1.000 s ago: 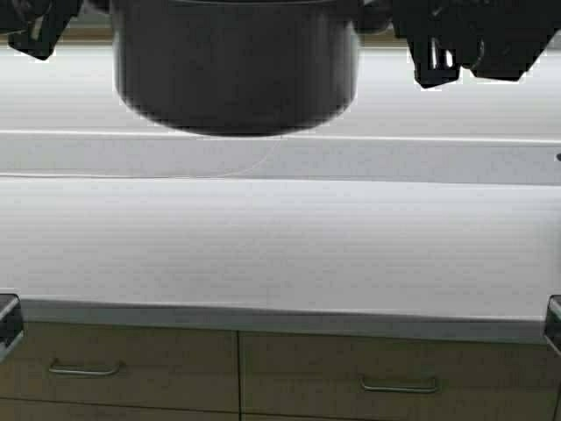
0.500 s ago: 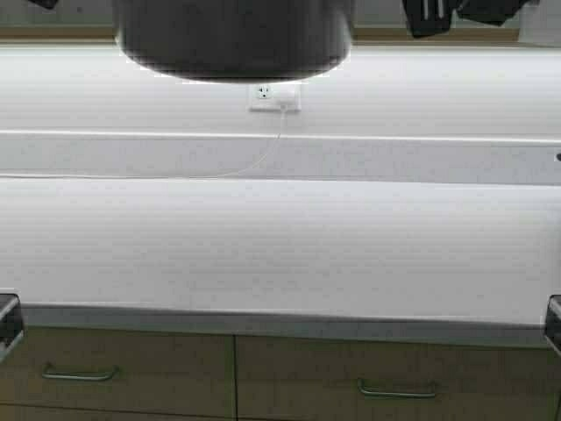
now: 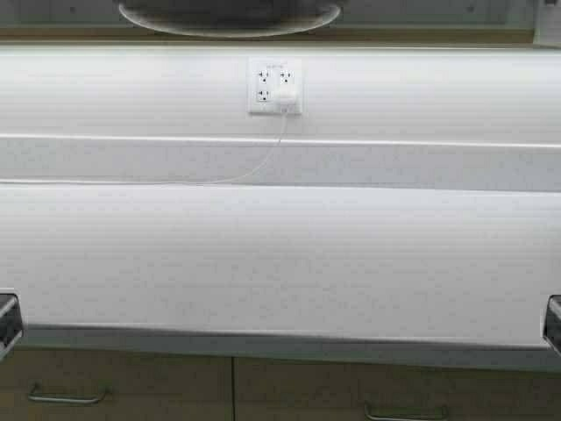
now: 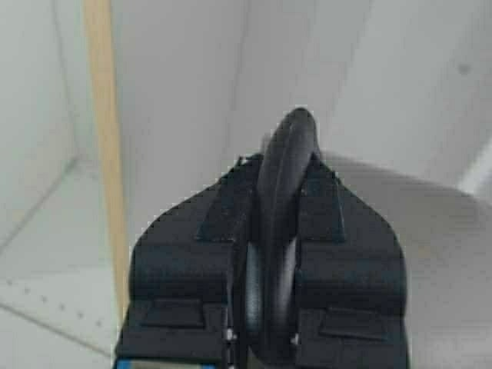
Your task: Open the cabinet, put the pot inside, then close it
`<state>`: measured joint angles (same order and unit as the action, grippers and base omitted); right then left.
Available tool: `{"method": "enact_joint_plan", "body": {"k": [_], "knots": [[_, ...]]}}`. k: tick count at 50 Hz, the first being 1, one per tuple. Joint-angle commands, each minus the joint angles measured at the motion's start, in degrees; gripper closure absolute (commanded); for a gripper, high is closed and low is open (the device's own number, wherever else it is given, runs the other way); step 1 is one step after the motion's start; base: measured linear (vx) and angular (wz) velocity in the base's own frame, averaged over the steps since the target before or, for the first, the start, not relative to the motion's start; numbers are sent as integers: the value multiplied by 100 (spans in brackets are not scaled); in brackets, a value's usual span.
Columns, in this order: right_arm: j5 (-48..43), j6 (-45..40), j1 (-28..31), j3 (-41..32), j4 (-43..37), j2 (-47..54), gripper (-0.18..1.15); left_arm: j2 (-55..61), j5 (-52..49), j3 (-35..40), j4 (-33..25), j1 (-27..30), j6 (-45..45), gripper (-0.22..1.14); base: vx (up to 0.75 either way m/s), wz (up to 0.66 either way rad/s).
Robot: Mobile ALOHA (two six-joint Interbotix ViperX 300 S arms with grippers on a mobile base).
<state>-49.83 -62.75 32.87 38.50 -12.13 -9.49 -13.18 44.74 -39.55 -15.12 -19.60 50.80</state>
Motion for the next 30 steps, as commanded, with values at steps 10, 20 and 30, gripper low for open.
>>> {"method": "enact_joint_plan", "body": {"k": [10,20,30], "knots": [[448,35,422,-729,-9,-554,90,-255,-554,835,62,-782,-316,89,12,5],[967,352,158,-1239,-35,-360,90,176,-686,1336,-193,-721,-527,89,11,5],[1582,378,-79,-1960,-35,132,90,633,-1020,1890,-255,-439,-510,89,13,-4]]}}
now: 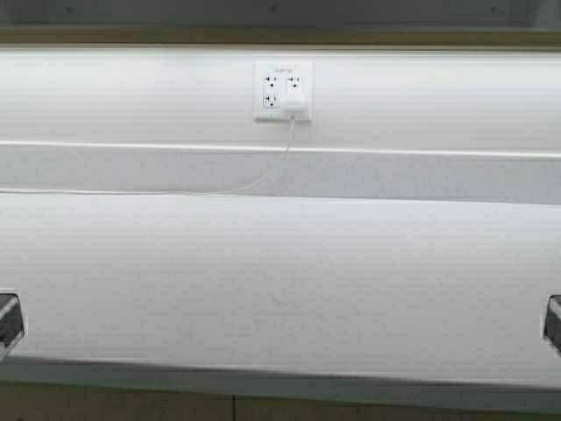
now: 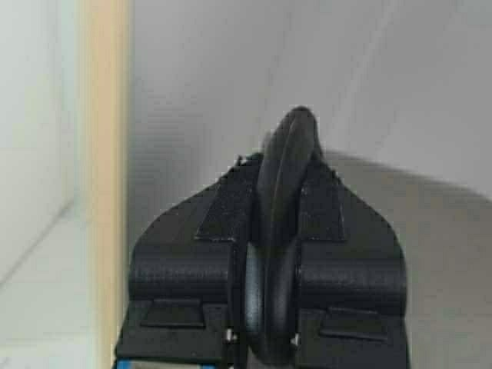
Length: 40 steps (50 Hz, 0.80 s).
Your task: Open the cabinet, put the pot inside, then close it
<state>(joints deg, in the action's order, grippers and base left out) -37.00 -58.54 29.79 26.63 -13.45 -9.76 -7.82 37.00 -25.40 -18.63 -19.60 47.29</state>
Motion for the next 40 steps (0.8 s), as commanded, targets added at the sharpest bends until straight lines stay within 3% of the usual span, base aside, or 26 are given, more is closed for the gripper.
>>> {"method": "enact_joint_plan", "body": {"k": [1,21,40], "knots": [[325,-62,220,-826,97,202,90,132,-290,519,97,-422,-149,89,12,-6],[422,-88,44,-1775,-44,1090,90,861,-756,1503,0,-255,-132,89,8,-4],[439,-62,-35,-1705,-105,1222,90,1063,-940,1591,-97,-220,-141,89,3,-1]]}}
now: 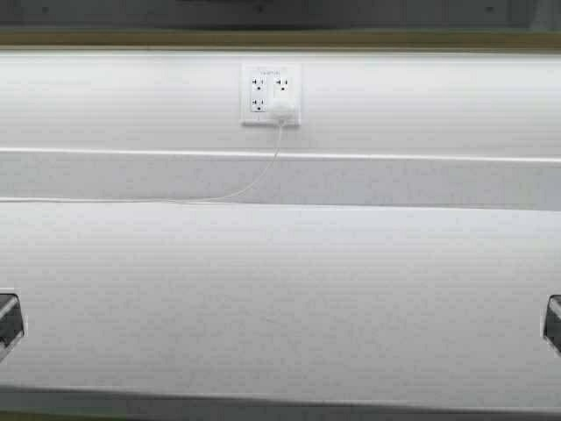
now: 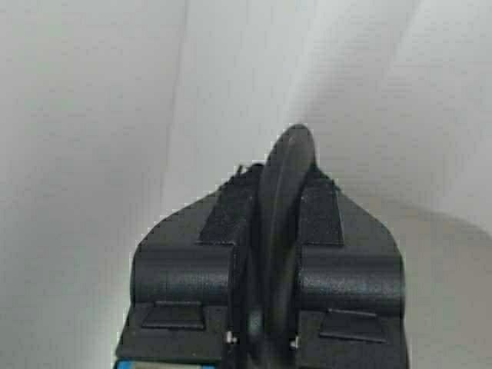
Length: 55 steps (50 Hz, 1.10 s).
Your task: Open the cabinet, put the pot inside, then close it
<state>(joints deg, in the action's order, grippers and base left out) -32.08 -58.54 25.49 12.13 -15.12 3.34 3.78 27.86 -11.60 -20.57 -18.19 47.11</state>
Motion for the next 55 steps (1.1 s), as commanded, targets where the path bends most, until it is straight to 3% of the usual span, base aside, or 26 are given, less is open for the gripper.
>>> {"method": "enact_joint_plan", "body": {"k": [1,24,32,37,45,49,55], "knots": [[-53,-70,387,-229,62,-79,90,-88,-26,202,97,-360,-123,89,2,-1],[-88,-167,334,62,-70,290,90,290,-18,-26,62,-299,-79,89,2,-1],[-167,-457,316,114,-176,360,85,352,237,-132,-229,-299,97,85,2,-1],[-457,-527,308,281,-185,343,58,316,791,-299,-431,-290,229,63,1,-1],[-1063,-519,299,536,-325,272,0,246,1415,-431,-483,-255,396,9,1,0],[-1125,-492,272,589,-343,229,-6,229,1485,-439,-492,-202,483,-9,1,0],[-1195,-492,237,615,-352,211,-5,193,1512,-448,-483,-123,536,-10,1,0]]}}
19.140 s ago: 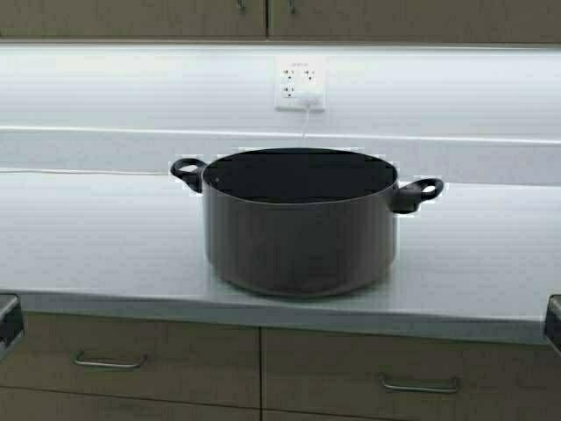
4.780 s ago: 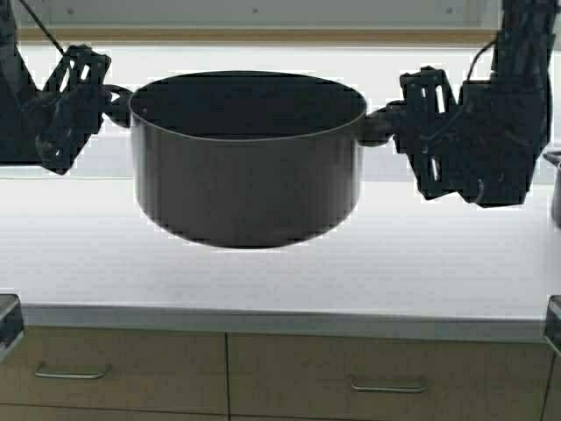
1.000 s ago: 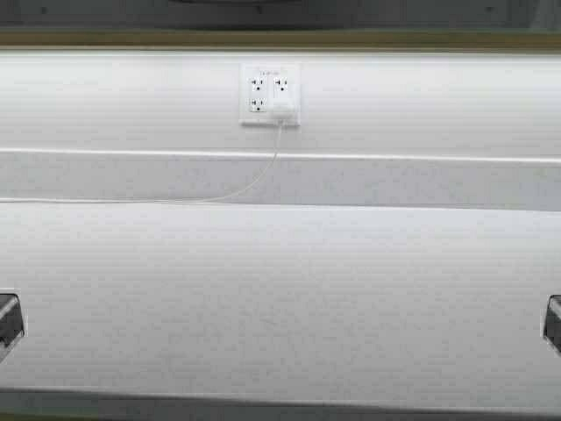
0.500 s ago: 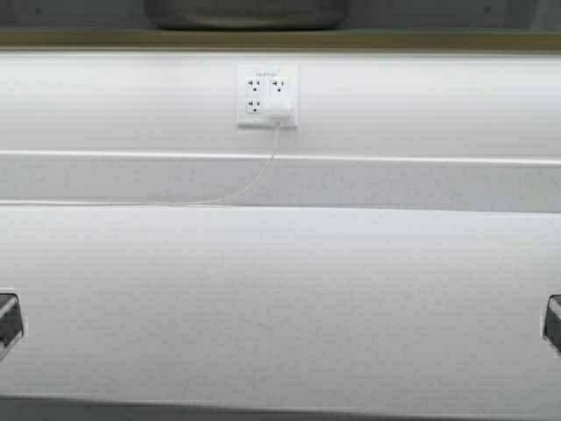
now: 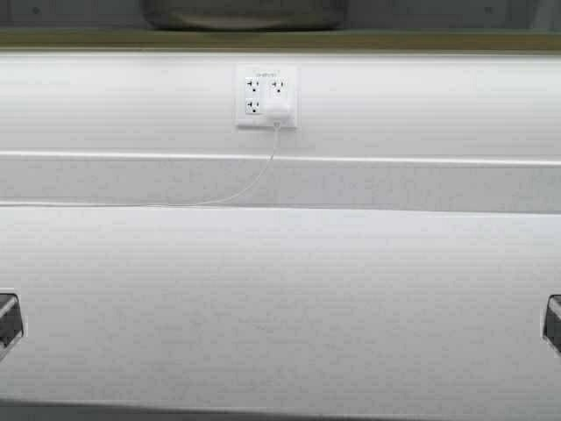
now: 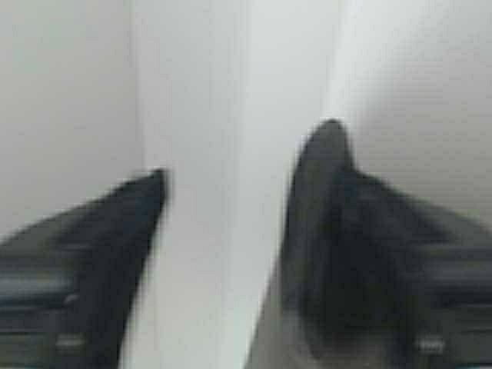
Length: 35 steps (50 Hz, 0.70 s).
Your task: Open the cabinet, put the pot inside, then close it
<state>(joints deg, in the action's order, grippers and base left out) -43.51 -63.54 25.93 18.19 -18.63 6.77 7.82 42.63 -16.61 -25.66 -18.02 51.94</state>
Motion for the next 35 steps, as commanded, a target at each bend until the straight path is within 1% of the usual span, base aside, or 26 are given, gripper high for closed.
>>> {"method": "enact_joint_plan", "body": {"k": [1,11,21,31,35], "knots": [[-53,9,176,9,0,-141,-5,-220,35,44,26,-132,53,-10,0,0],[-62,18,114,264,0,-325,-5,-483,132,-290,18,70,53,-10,0,0],[-167,79,105,615,18,-659,-5,-967,396,-914,18,185,53,-10,0,0],[-404,105,105,1239,105,-1116,-4,-1485,536,-1573,62,193,0,-9,-1,0],[-413,105,114,1564,193,-1327,1,-1600,536,-1802,79,202,-79,-4,-2,0]]}}
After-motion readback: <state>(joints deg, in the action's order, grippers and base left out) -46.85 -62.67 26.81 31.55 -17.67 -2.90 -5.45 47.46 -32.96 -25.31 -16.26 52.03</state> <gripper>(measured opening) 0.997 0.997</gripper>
